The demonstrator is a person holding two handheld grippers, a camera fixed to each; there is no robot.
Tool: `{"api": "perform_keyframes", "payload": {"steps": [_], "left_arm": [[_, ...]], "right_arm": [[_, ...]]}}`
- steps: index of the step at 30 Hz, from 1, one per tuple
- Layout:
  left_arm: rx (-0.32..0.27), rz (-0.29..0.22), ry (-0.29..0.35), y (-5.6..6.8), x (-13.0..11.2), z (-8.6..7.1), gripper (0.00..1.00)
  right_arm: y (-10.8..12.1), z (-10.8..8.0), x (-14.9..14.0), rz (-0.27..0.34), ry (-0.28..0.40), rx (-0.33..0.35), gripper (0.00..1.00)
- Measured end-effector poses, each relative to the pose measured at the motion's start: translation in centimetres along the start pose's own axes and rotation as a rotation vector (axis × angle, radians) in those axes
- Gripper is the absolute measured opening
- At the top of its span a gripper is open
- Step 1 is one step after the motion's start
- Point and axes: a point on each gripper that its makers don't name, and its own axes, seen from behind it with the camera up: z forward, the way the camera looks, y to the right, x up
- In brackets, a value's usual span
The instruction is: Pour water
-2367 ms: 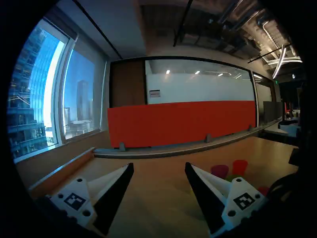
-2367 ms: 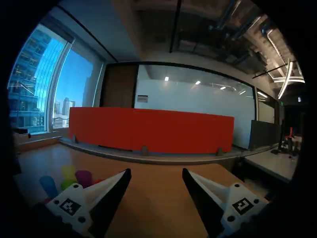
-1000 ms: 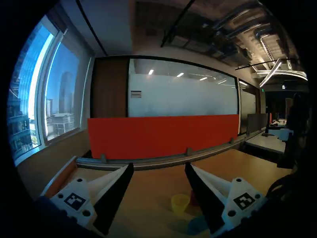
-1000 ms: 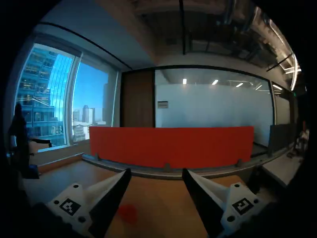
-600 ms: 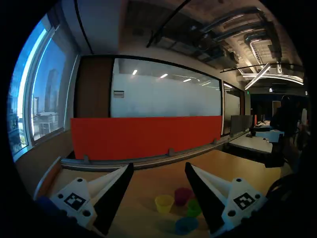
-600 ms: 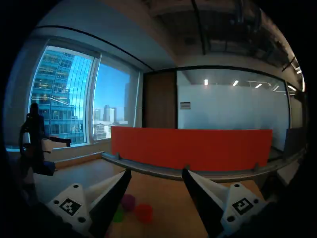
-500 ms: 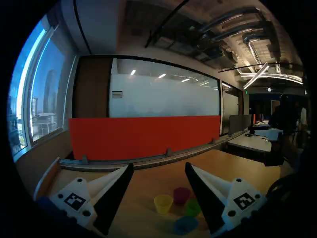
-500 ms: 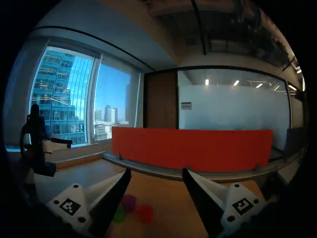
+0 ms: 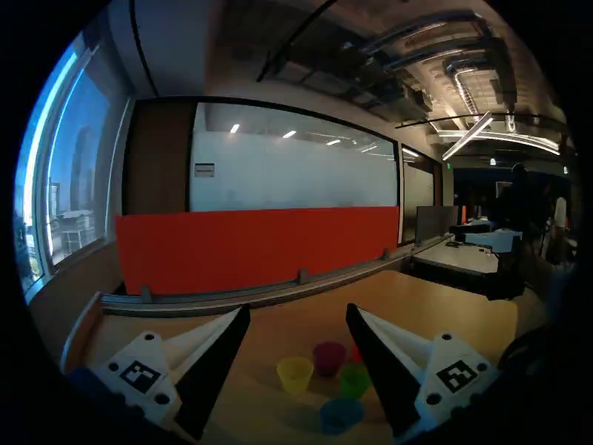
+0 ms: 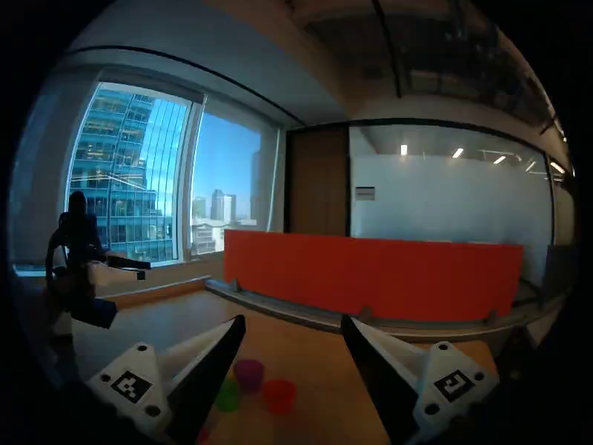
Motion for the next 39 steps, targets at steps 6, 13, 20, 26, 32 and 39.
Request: {"api": "perform_keyframes", "payload": {"steps": [6, 13, 20, 26, 32, 39], "left_arm": [[-0.029, 0.010, -0.021, 0.4, -0.6, 0.0, 0.96], [-0.071, 0.017, -0.053, 1.0, -1.7, 0.1, 0.96], [-0.123, 0.023, -0.104, 1.9, -3.8, 0.1, 0.96], [-0.171, 0.019, -0.142, 2.8, -5.8, 0.1, 0.96], [-0.196, 0.036, -0.162, 3.2, -7.0, 0.3, 0.96], [-0.224, 0.055, -0.191, 3.7, -8.7, 0.3, 0.96]], "right_arm": [[-0.6, 0.3, -0.6, -0.011, -0.022, 0.031, 1.00], [-1.0, 0.4, -1.7, -0.017, -0.065, 0.070, 1.00], [-1.2, 0.6, -3.5, -0.020, -0.123, 0.103, 1.00], [-1.0, 0.7, -4.5, -0.027, -0.157, 0.123, 1.00], [-1.2, 0.8, -5.3, -0.041, -0.176, 0.142, 1.00], [-1.7, 0.7, -6.9, -0.075, -0.217, 0.169, 1.00]]}}
